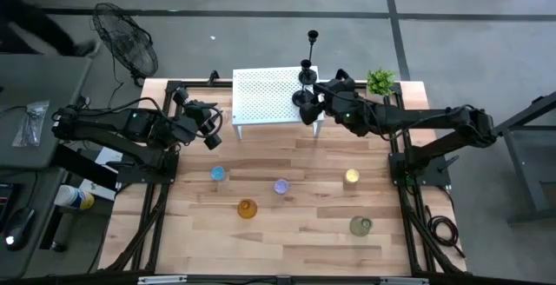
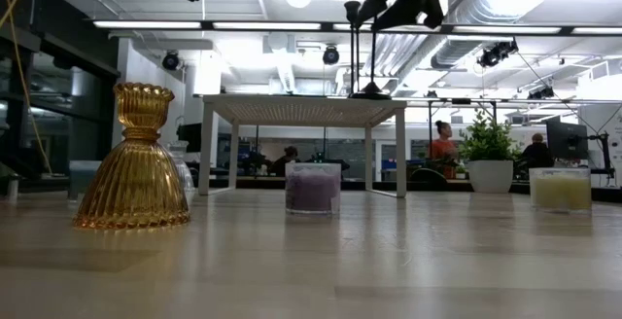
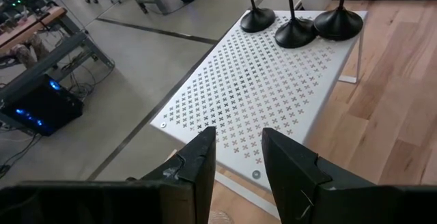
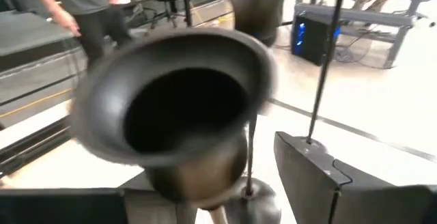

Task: Pick & Place candle stick holders
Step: Put the black candle holder on the shelf

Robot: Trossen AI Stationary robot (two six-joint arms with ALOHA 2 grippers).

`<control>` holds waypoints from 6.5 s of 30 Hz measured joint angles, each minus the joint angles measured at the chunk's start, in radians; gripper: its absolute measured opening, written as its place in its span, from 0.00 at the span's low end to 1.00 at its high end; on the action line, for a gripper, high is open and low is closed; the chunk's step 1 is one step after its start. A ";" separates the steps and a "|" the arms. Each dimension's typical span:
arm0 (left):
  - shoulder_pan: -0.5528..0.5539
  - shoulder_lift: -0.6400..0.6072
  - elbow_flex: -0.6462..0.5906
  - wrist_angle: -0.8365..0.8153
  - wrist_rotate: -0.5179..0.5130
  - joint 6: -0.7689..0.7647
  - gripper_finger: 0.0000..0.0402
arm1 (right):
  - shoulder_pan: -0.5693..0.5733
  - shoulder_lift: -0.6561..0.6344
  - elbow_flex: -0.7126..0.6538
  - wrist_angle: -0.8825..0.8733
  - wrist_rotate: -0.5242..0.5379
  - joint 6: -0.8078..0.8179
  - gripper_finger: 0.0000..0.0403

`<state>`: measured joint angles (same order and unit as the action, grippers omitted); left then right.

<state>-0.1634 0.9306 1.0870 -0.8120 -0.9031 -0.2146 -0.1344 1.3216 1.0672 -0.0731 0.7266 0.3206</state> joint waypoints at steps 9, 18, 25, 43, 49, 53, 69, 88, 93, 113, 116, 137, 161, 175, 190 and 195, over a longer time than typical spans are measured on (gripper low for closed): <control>0.000 0.000 0.000 0.000 0.002 0.000 0.29 | -0.004 0.000 0.000 0.001 -0.004 -0.009 0.30; 0.000 0.000 0.000 0.001 0.002 0.000 0.29 | -0.004 0.000 0.000 0.002 -0.004 -0.011 0.09; 0.000 0.000 0.000 0.001 0.002 0.000 0.29 | -0.003 -0.022 0.000 0.000 -0.029 -0.011 0.08; 0.000 0.000 0.000 0.002 0.001 0.000 0.29 | -0.020 -0.092 0.000 -0.031 -0.130 -0.066 0.08; 0.000 0.000 0.000 0.002 -0.001 0.000 0.29 | -0.033 -0.092 0.000 -0.032 -0.136 -0.064 0.08; 0.000 0.000 0.000 0.002 -0.001 0.000 0.29 | -0.032 -0.090 0.000 -0.031 -0.140 -0.064 0.08; 0.000 0.000 0.000 0.002 0.000 0.000 0.29 | -0.070 -0.088 0.000 -0.043 -0.161 -0.055 0.08; 0.000 0.000 0.000 0.002 -0.006 0.000 0.29 | -0.118 0.008 0.000 0.008 -0.237 -0.048 0.08; 0.000 0.000 0.000 0.002 -0.006 0.000 0.29 | -0.122 0.011 0.000 0.046 -0.235 -0.061 0.08; 0.000 0.000 0.000 0.002 -0.006 0.000 0.29 | -0.139 0.011 0.000 0.040 -0.237 -0.070 0.09; 0.000 0.000 0.000 0.002 -0.006 0.000 0.29 | -0.141 0.011 0.000 0.040 -0.251 -0.080 0.09; 0.000 0.000 0.000 0.002 -0.005 0.000 0.29 | -0.141 0.010 0.000 0.028 -0.258 -0.078 0.39; 0.000 0.000 0.000 0.002 0.000 -0.001 0.29 | -0.141 0.010 0.000 0.000 -0.292 -0.033 0.39; 0.000 0.000 0.000 0.002 0.016 -0.003 0.29 | -0.140 0.010 0.000 -0.055 -0.331 0.016 0.39; 0.000 0.000 0.000 0.002 0.022 -0.002 0.29 | -0.144 -0.009 0.000 -0.098 -0.365 0.025 0.43; 0.000 0.000 0.000 0.002 0.022 -0.002 0.29 | -0.149 -0.015 0.000 -0.108 -0.364 0.027 0.55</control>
<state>-0.1631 0.9306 1.0874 -0.8101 -0.8810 -0.2169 -0.2832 1.3067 1.0672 -0.1813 0.3630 0.3481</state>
